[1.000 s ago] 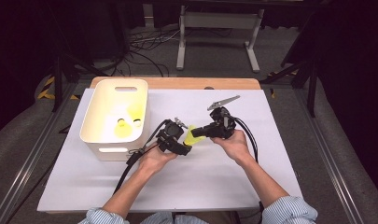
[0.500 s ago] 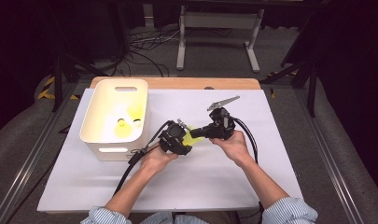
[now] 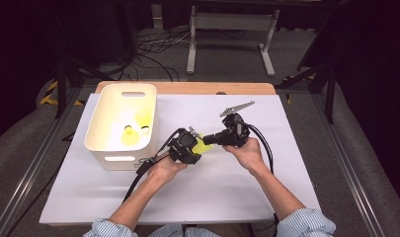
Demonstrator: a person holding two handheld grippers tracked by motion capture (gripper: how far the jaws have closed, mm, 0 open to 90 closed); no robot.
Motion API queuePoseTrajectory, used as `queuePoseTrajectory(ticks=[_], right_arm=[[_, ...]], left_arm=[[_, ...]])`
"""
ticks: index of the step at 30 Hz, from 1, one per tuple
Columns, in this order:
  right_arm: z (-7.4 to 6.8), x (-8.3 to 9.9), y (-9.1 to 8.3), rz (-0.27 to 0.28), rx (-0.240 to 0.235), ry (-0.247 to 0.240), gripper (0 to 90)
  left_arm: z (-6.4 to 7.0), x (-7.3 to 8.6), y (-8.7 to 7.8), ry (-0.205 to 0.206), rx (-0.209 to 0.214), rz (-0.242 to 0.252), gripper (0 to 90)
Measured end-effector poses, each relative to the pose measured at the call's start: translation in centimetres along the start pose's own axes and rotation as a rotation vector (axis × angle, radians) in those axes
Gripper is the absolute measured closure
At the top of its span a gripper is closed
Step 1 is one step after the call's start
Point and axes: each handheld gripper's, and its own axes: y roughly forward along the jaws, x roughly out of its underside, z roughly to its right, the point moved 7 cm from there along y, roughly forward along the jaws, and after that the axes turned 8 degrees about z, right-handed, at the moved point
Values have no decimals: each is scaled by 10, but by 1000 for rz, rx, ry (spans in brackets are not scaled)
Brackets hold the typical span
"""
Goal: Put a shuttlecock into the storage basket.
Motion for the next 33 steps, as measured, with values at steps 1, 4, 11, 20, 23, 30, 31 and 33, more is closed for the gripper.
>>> queuePoseTrajectory(ticks=[1,4,11,20,23,30,31,33], right_arm=[[0,0,0,0,1,0,900],[1,1,0,6,9,4,894],[5,2,-3,31,51,-10,768],[6,2,-17,81,115,-54,574],[6,2,-21,94,141,-70,521],[8,3,-34,167,206,-119,439],[8,4,-35,175,217,-124,434],[9,7,-38,182,235,-129,419]], left_arm=[[0,0,0,0,0,0,644],[0,0,-1,-6,7,-13,644],[0,-1,-2,-3,-4,-38,645],[0,-3,-6,-6,-23,-55,646],[0,-5,-8,-8,-33,-59,646],[-1,-5,-13,-20,-31,-74,646],[0,-5,-14,-23,-31,-77,646],[0,-6,-17,-16,-33,-79,646]])
